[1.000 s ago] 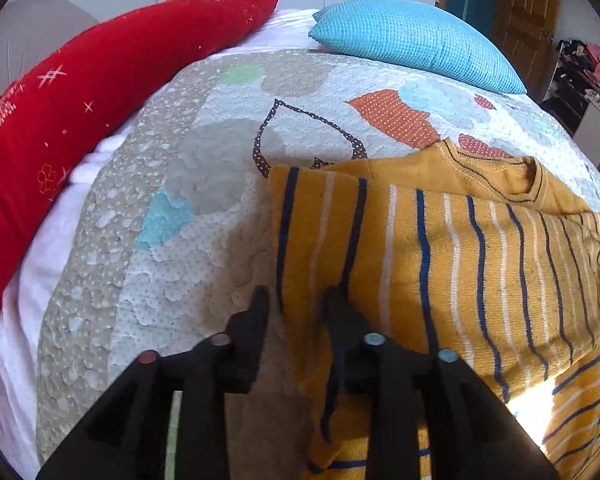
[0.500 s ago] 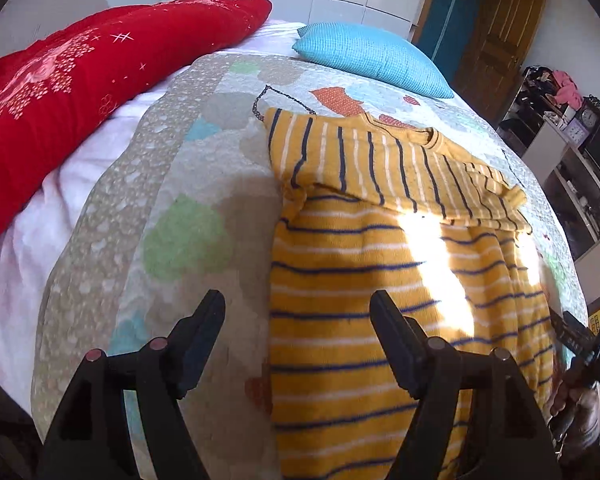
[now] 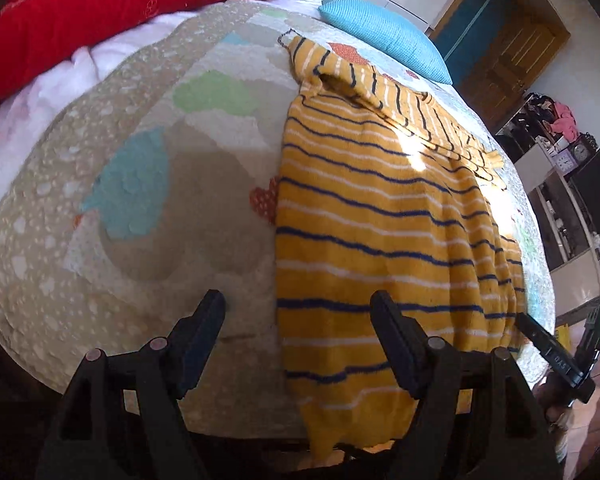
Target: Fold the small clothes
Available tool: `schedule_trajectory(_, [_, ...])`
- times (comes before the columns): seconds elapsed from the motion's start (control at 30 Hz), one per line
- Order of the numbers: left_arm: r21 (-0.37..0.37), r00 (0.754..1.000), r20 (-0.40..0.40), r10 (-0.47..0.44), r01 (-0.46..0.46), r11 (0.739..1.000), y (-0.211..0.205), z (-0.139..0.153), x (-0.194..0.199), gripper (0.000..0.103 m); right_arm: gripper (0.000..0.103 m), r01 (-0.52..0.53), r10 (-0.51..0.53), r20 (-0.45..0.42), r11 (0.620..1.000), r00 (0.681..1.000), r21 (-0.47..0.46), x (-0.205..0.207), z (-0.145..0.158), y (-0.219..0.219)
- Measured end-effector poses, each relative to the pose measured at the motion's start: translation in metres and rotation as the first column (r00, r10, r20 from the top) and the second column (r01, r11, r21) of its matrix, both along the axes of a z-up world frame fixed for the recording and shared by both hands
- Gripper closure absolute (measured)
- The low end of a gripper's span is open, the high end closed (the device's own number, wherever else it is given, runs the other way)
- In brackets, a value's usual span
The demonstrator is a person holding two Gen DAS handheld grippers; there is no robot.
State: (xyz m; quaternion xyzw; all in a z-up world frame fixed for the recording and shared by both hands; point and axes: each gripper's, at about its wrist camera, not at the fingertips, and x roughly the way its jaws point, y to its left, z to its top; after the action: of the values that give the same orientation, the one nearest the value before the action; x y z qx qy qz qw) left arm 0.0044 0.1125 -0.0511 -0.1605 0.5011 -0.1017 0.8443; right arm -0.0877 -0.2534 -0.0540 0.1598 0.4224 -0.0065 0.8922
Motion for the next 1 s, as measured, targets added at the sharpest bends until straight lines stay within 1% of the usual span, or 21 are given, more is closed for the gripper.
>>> schedule_trajectory(0.07, [-0.052,1.0,-0.006,-0.009,0.009,0.999,-0.006,-0.006,-0.006,0.029,0.022,-0.017,0.017,0.001,1.0,1.0,0.008,-0.004,0.0,0.008])
schedule_trajectory(0.13, [-0.07,1.0,0.005,-0.026,0.027,0.997,-0.013,-0.008,-0.013,0.029,0.024,-0.036,0.036,0.003,0.999,0.999,0.031,-0.006,0.0,0.015])
schedule_trajectory(0.23, [-0.122,0.998,-0.003,-0.063,0.063,0.991,-0.023,-0.014,-0.024,0.029,0.026,-0.057,0.058,0.001,0.996,0.998,0.069,-0.01,-0.001,0.022])
schedule_trajectory(0.27, [-0.135,0.998,-0.009,-0.065,0.063,0.989,-0.024,-0.016,-0.027,0.032,0.026,-0.06,0.06,-0.001,0.995,0.998,0.083,-0.013,-0.002,0.023])
schedule_trajectory(0.3, [-0.146,0.998,-0.016,-0.065,0.062,0.987,-0.024,-0.019,-0.03,0.035,0.028,-0.062,0.063,-0.003,0.993,0.998,0.102,-0.015,-0.004,0.023])
schedule_trajectory(0.37, [-0.138,0.998,-0.027,-0.054,0.05,0.989,-0.023,-0.023,-0.035,0.061,0.03,-0.065,0.067,-0.008,0.987,0.998,0.149,-0.02,-0.007,0.022])
schedule_trajectory(0.43, [-0.139,0.998,-0.034,-0.044,0.039,0.99,-0.018,-0.025,-0.038,0.072,0.032,-0.062,0.066,-0.015,0.978,0.998,0.201,-0.026,-0.012,0.018])
schedule_trajectory(0.47, [-0.166,0.998,-0.037,-0.044,0.037,0.985,-0.014,-0.026,-0.039,0.073,0.032,-0.059,0.065,-0.018,0.972,0.998,0.228,-0.028,-0.014,0.016])
schedule_trajectory(0.53, [-0.224,0.998,-0.045,-0.045,0.034,0.974,-0.007,-0.03,-0.041,0.073,0.033,-0.05,0.059,-0.024,0.956,0.998,0.288,-0.033,-0.02,0.009])
schedule_trajectory(0.6, [-0.242,0.997,-0.052,-0.057,0.043,0.969,-0.007,-0.034,-0.042,0.067,0.033,-0.034,0.049,-0.034,0.937,0.998,0.347,-0.035,-0.027,0.004])
schedule_trajectory(0.67, [-0.259,0.995,-0.058,-0.084,0.066,0.964,-0.011,-0.036,-0.044,0.047,0.033,-0.02,0.039,-0.041,0.919,0.998,0.393,-0.038,-0.034,-0.001])
schedule_trajectory(0.73, [-0.266,0.992,-0.058,-0.109,0.09,0.96,-0.019,-0.038,-0.046,0.041,0.033,-0.013,0.033,-0.041,0.909,0.999,0.417,-0.042,-0.037,-0.003])
schedule_trajectory(0.8, [-0.243,0.988,-0.064,-0.138,0.118,0.963,-0.029,-0.039,-0.047,0.041,0.033,-0.013,0.035,-0.044,0.907,0.998,0.42,-0.044,-0.039,-0.002])
schedule_trajectory(0.83, [-0.234,0.987,-0.068,-0.146,0.126,0.964,-0.033,-0.039,-0.047,0.048,0.033,-0.016,0.039,-0.046,0.909,0.998,0.416,-0.044,-0.04,-0.001])
schedule_trajectory(0.87, [-0.22,0.985,-0.075,-0.155,0.135,0.966,-0.036,-0.039,-0.048,0.081,0.034,-0.02,0.043,-0.048,0.912,0.998,0.41,-0.044,-0.041,0.002])
schedule_trajectory(0.9, [-0.202,0.983,-0.09,-0.159,0.139,0.969,-0.038,-0.039,-0.047,0.096,0.043,-0.027,0.052,-0.052,0.915,0.997,0.403,-0.043,-0.041,0.005])
schedule_trajectory(0.93, [-0.205,0.984,-0.094,-0.154,0.132,0.97,-0.038,-0.038,-0.048,0.094,0.052,-0.031,0.058,-0.059,0.922,0.997,0.386,-0.042,-0.041,0.009])
schedule_trajectory(0.97, [-0.212,0.987,-0.082,-0.14,0.12,0.97,-0.035,-0.034,-0.05,0.095,0.074,-0.04,0.069,-0.064,0.926,0.996,0.375,-0.041,-0.041,0.012])
schedule_trajectory(1.0, [-0.208,0.989,-0.07,-0.133,0.116,0.971,-0.032,-0.029,-0.055,0.095,0.084,-0.051,0.081,-0.061,0.921,0.995,0.385,-0.041,-0.04,0.012])
